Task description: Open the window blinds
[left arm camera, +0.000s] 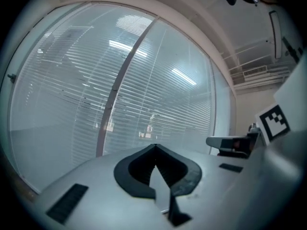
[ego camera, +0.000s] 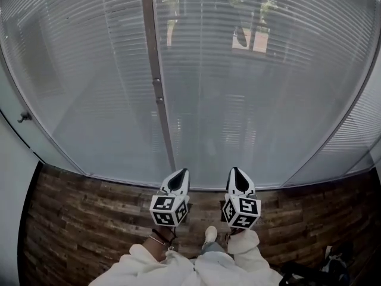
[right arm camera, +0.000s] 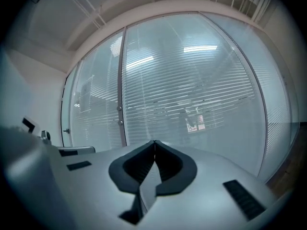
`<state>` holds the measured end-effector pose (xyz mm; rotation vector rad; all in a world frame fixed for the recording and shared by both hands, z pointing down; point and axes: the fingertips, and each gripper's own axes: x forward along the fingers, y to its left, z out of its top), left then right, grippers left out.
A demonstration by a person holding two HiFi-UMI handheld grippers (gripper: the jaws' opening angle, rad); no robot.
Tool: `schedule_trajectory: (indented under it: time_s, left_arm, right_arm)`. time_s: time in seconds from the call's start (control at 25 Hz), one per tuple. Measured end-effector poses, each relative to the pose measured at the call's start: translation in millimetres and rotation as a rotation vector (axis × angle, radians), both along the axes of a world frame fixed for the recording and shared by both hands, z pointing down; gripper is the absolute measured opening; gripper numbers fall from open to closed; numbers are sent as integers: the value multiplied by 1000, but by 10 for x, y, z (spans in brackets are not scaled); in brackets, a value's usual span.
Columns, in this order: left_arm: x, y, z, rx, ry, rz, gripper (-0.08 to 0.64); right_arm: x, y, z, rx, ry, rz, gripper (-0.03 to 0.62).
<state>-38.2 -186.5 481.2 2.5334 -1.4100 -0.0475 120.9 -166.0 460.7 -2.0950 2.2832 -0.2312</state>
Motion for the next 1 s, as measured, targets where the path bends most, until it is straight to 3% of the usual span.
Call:
schedule_trajectory:
  time_s: [0.44,0.84,0.92,1.0]
  left_arm:
    - [763,-1124,-180,29,-12,-72,0]
    - [754,-1865,-68,-2,-18,-101,0]
    - [685,-1993,-138,37,-53,-132,0]
    - [490,-2117,-226,106,-164,-228,2]
  right_arm:
    - [681,-1266,-163,11,19,-86,11]
    - [685,-2021,-16,-22,-7,-109,12]
    - [640,-2119,-46,-15,4,-120,12]
    - [628,-2198,-61,-14,3,-120,11]
